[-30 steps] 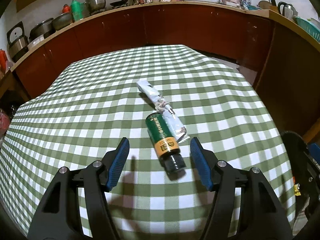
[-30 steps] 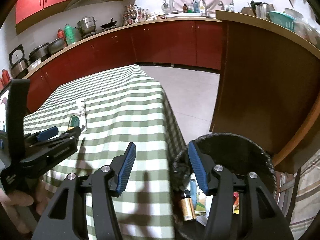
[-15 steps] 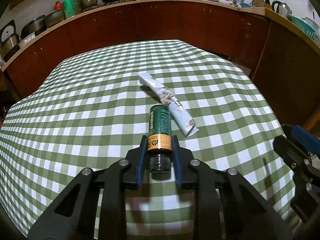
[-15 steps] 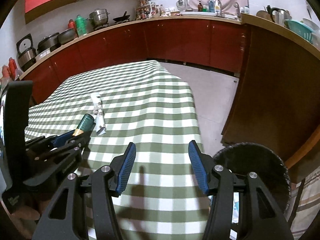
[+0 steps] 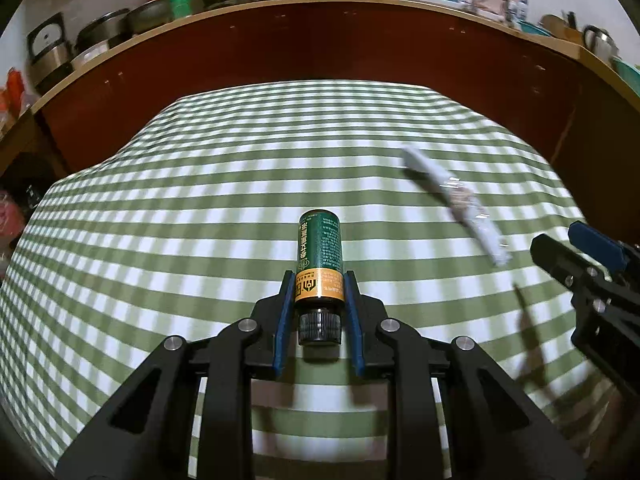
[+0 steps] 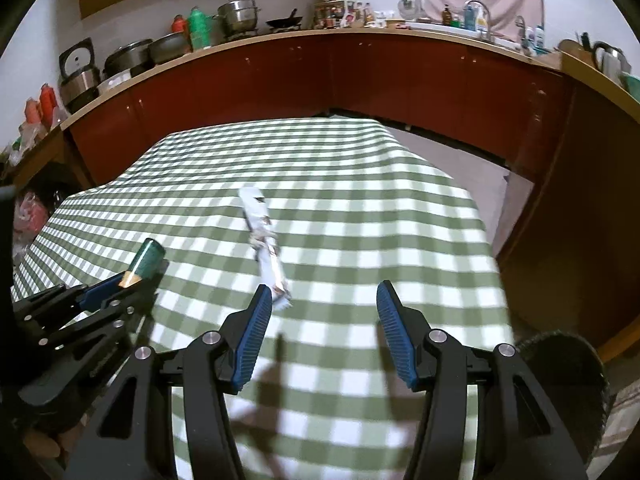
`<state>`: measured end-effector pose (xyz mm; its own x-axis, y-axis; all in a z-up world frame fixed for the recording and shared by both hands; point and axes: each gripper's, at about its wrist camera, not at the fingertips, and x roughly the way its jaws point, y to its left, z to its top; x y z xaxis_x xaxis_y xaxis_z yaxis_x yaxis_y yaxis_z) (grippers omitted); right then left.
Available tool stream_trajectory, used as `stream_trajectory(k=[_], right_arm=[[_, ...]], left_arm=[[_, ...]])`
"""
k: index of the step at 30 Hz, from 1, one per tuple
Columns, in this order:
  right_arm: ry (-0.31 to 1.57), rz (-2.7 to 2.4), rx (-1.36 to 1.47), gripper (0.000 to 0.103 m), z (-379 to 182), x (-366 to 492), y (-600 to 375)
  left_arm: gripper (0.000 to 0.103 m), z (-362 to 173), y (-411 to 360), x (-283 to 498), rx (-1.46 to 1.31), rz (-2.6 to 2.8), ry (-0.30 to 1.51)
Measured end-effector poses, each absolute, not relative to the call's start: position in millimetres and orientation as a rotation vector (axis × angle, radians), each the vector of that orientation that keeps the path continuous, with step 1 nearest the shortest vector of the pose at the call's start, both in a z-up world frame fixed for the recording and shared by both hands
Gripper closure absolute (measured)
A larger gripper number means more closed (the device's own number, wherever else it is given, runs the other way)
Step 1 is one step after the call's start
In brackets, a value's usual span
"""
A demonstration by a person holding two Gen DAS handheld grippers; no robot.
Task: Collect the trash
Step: 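Grasp the green bottle with the left tool while the right tool grasps the rope-tied white tube, then carry the green bottle and white tube over the black trash bin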
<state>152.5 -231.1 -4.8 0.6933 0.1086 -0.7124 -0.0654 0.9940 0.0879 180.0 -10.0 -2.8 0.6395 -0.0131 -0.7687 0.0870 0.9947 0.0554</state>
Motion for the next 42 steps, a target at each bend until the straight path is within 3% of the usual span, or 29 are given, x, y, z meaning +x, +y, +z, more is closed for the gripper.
stream_trajectory(k=[12,20,42], right_arm=[[0.856,0.133,0.019,0.050,-20,190,-210],[0.884,0.146,-0.003,0.084,-24,194,-202],[0.808,0.047,0.084,0.087,-2,112,-253]], left_arm=[[0.080,-6,43,186,0.059,0.026,0.876],[0.080,-6,48,183,0.042,0.015,0.871],[0.080,2,-16,148,0.074,-0.092,0.842]])
